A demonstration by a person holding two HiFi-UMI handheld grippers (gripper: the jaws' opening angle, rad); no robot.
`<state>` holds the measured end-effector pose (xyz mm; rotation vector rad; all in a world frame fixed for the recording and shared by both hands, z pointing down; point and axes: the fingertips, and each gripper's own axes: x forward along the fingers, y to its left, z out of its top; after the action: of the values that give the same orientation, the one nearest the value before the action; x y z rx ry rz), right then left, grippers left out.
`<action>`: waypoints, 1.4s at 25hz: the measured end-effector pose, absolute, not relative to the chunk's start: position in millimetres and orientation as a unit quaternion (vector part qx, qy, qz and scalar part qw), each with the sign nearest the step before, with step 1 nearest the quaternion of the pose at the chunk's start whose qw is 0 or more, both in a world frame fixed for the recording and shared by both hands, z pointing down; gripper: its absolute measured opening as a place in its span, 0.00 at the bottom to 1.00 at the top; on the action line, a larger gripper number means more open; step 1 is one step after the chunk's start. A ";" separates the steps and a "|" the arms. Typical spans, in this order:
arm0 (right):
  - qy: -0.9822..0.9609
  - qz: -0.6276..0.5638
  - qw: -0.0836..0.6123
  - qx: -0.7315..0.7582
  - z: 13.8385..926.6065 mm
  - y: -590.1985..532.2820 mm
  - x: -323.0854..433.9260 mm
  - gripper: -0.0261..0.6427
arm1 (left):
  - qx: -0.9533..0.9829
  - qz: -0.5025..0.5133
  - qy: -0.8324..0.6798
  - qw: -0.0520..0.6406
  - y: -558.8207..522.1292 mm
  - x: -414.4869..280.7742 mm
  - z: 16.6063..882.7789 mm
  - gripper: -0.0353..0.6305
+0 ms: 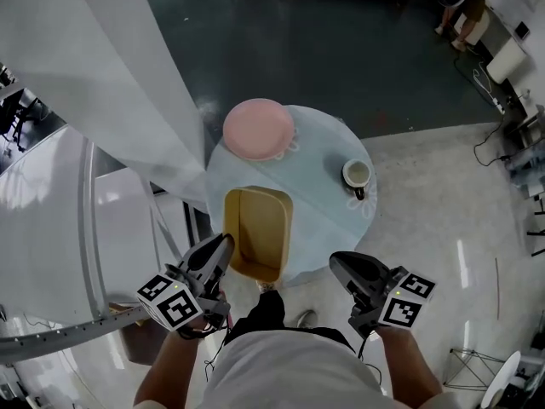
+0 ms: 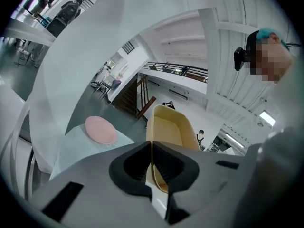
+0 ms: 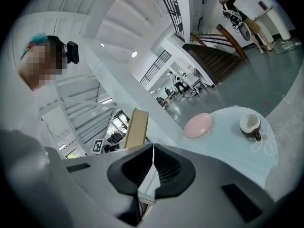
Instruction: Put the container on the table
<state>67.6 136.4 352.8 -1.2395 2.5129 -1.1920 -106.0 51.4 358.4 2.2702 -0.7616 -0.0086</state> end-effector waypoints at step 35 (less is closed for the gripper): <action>0.816 -0.399 0.031 -0.416 360.5 2.8 42.5 0.07 | 0.859 -0.001 -0.336 0.386 -78.7 -152.1 397.2 0.10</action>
<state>42.5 2.8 360.5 -1.2821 2.5153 -1.2291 -152.1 -78.7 397.2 2.1872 -0.8545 -0.0029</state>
